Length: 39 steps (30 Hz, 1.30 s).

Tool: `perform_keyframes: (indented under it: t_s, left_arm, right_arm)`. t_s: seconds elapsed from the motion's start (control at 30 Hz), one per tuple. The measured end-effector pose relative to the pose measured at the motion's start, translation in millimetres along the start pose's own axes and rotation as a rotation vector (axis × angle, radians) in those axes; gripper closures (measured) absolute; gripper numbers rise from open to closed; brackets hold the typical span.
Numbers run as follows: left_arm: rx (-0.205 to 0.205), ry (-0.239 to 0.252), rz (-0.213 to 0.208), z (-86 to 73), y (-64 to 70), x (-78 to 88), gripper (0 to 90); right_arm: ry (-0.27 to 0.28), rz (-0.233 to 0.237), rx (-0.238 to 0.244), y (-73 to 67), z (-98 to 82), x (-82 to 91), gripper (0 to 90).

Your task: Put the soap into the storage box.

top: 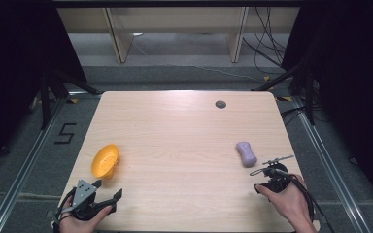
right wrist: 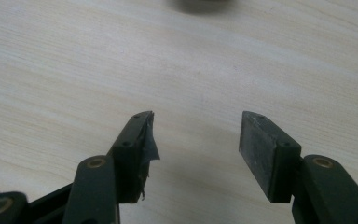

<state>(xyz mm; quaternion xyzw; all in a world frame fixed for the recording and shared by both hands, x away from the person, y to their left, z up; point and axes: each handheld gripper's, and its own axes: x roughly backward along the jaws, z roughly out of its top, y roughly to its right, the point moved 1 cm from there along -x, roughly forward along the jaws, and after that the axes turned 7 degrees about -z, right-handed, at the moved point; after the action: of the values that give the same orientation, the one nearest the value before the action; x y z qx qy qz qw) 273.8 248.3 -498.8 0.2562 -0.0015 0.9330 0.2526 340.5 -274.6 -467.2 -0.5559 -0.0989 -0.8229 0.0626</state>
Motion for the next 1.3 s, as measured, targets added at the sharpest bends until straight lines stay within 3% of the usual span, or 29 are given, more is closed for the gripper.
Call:
perform_keyframes:
  t_s: [0.17, 0.2, 0.33, 0.4, 0.57, 0.6, 0.63, 1.3]
  left_arm:
    - [-0.017, -0.014, -0.006, -0.2, -0.4, 0.4, 18.5]
    - [-0.012, -0.009, -0.010, -0.4, -0.2, 0.1, 18.7]
    - [0.004, -0.012, -0.023, -1.1, -0.2, -0.2, 19.0]
    - [0.018, -0.001, -0.028, -1.3, 0.4, -0.6, 19.1]
    - [0.012, -0.007, -0.035, -1.5, 1.5, -0.5, 19.1]
    - [0.012, -0.007, -0.035, -1.6, 1.6, -0.5, 19.1]
    - [0.014, -0.008, -0.034, -1.6, 1.7, -0.5, 19.1]
    - [0.017, -0.010, -0.048, -1.7, 2.3, -1.4, 19.6]
  right_arm:
    - [-0.028, 0.004, 0.009, -2.9, 4.2, -2.7, 44.7]
    - [-0.033, -0.014, 0.014, -3.4, 6.9, -3.0, 44.7]
    - [-0.024, -0.001, 0.031, -2.1, 16.6, -1.4, 43.5]
    - [-0.054, 0.004, 0.033, -2.8, 20.9, 1.3, 43.9]
    - [-0.075, 0.010, 0.022, -1.4, 34.9, 2.3, 44.7]
    - [-0.069, 0.015, 0.047, 1.5, 37.4, 1.1, 44.8]
    - [-0.097, 0.030, 0.001, -0.2, 41.3, 3.7, 44.8]
    - [-0.120, 0.015, 0.002, -0.1, 96.2, -4.3, 44.6]
